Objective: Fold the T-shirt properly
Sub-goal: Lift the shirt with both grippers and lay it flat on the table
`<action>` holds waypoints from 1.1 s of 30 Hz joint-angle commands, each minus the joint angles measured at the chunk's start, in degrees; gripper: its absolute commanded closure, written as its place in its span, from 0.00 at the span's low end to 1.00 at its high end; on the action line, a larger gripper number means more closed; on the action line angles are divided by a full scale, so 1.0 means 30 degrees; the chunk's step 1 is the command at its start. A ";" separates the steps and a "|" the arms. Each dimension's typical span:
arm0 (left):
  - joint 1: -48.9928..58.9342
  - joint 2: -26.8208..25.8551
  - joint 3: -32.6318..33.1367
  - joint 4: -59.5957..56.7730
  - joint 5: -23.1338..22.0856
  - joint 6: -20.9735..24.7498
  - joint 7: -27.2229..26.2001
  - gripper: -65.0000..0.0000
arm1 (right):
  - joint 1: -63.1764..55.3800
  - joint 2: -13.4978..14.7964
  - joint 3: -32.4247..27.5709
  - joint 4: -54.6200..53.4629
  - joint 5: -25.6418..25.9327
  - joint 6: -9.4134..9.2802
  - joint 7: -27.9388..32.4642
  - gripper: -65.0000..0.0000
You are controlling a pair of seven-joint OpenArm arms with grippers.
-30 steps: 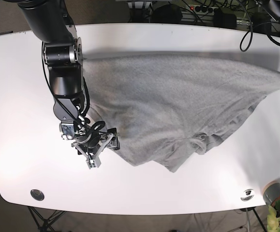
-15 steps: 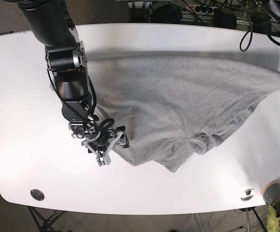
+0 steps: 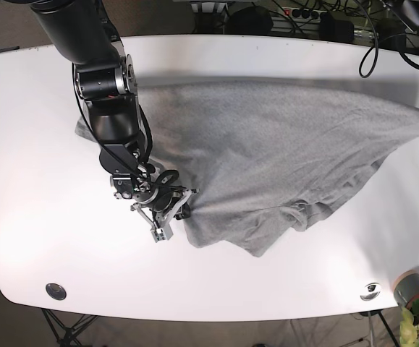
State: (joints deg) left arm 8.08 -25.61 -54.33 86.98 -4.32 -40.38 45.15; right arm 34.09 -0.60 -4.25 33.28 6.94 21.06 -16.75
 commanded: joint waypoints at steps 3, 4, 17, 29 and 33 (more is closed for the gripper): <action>-0.0187 -0.0593 0.0482 0.0355 -0.0070 0.0127 -0.0353 1.00 | 0.0404 0.0186 -0.0004 0.0790 -0.0159 0.0028 -0.0848 0.97; -0.0245 -0.0593 0.0775 0.0443 -0.0129 0.0127 -0.0353 1.00 | 0.0316 0.0420 -0.0004 0.1435 -0.0101 0.0028 -0.0994 0.97; -0.4699 -0.0593 0.4819 0.2494 -0.0041 0.0127 0.0146 1.00 | -0.0329 0.2735 0.0054 1.1662 -0.0013 0.0028 -0.7177 0.97; -1.0707 -0.0593 0.9156 0.2465 -0.0041 0.0127 0.0790 1.00 | 0.3217 0.4611 0.0025 1.4417 0.0016 0.0233 -0.9961 0.97; -1.3344 -0.0593 1.0709 0.0443 -0.0041 0.1079 0.0615 1.00 | 0.5327 0.4962 -0.0063 1.3743 0.0016 0.0233 -0.9961 0.97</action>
State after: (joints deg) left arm -28.25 -26.15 -23.07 90.32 -4.29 -38.85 48.47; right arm 44.73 13.74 -4.51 75.02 6.66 22.06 -48.27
